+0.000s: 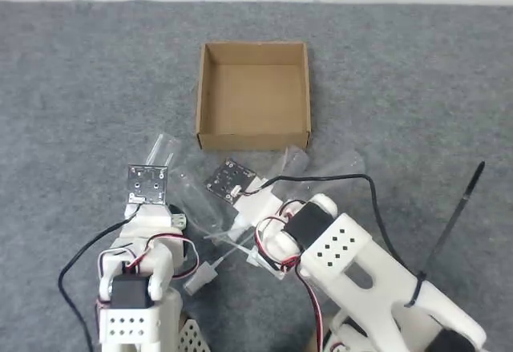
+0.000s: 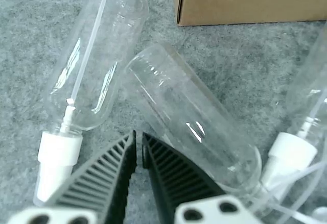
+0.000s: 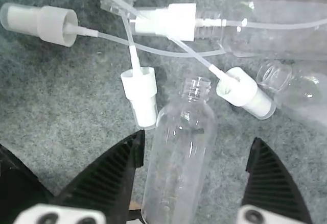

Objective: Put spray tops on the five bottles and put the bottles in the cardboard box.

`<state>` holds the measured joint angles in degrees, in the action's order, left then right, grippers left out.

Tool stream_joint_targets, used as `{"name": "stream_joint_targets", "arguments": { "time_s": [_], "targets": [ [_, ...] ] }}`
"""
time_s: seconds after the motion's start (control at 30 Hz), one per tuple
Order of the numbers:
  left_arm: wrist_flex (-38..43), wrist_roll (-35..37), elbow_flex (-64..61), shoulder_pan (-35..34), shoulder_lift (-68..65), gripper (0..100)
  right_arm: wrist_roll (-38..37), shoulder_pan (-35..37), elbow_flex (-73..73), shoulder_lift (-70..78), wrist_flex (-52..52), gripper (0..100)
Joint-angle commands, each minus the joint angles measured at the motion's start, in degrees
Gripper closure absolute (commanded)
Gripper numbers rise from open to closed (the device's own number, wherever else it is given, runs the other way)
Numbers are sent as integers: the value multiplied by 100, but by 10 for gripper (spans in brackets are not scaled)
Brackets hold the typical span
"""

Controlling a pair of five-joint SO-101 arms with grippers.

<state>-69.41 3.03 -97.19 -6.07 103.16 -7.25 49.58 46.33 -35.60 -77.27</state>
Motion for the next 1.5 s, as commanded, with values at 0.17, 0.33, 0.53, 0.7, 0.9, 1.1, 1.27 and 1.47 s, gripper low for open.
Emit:
{"name": "stream_joint_targets", "arguments": {
  "time_s": [0.17,0.33,0.53,0.7,0.9,1.1,1.27,1.47],
  "targets": [
    [-26,-44,66,0,132,988,70,-426,-44,716,505,720],
    [-26,-44,66,0,132,988,79,-426,-387,1490,523,720],
    [-26,-44,66,18,141,988,88,-426,-466,1763,567,720],
    [-26,-44,66,18,141,988,264,-426,-466,1824,567,720],
    [-26,-44,66,26,141,988,281,-435,-466,1824,567,720],
    [-26,-44,66,26,141,988,281,-435,-440,1833,620,720],
    [-26,-44,66,26,141,988,290,-435,-343,1833,778,720],
    [-26,-44,66,9,141,988,290,-435,-343,1833,769,720]
  ]
}}
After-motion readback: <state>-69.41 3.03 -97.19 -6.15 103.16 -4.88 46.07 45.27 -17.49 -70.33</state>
